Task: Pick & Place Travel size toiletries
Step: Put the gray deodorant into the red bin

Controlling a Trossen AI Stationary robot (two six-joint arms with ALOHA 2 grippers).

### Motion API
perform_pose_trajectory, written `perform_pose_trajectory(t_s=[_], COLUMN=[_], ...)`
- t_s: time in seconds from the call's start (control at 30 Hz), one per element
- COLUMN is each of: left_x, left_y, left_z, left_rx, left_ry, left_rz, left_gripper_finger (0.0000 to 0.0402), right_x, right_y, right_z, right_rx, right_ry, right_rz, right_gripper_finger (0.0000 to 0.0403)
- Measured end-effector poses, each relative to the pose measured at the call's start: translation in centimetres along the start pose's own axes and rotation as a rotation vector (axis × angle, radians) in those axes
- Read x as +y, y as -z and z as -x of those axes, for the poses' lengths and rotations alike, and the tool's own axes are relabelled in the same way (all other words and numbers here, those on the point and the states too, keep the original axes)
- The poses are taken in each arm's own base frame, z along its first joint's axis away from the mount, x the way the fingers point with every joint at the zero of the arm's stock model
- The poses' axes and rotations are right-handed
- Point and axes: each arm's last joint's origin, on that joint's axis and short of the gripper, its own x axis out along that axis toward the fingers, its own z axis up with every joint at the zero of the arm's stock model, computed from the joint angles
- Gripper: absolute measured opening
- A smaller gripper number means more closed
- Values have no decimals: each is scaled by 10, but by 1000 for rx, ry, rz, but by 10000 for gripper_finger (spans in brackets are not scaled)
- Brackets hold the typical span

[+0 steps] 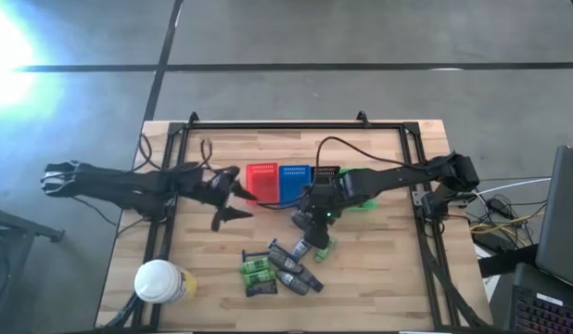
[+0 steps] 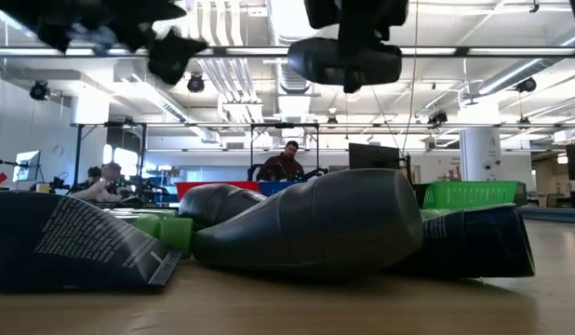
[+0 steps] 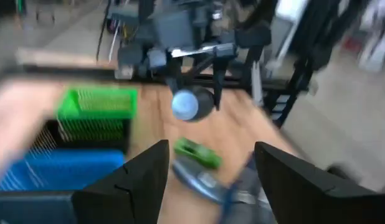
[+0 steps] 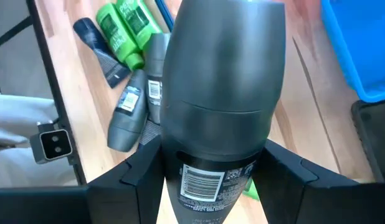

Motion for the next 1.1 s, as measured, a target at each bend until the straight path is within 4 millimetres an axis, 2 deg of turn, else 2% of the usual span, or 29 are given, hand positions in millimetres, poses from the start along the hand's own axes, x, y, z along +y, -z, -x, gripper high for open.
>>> perform_pose_trajectory(t_s=[0.23, 0.4, 0.77, 1.1], left_x=[8, 15, 25, 27], left_y=[-21, -19, -23, -27], left_z=[-44, -75, -122, -138], left_rx=[66, 121, 143, 119], left_ry=[55, 106, 183, 253], left_rz=[-387, -606, -530, -572], left_gripper_finger=[241, 241, 241, 241], right_x=[2, 3, 3, 0], right_y=[-2, -2, -1, -1], right_z=[5, 5, 6, 6], right_rx=[-8, 14, 14, 16], right_ry=[-21, -51, -54, -26], right_rz=[-10, -3, 31, 75], right_gripper_finger=[192, 192, 192, 192])
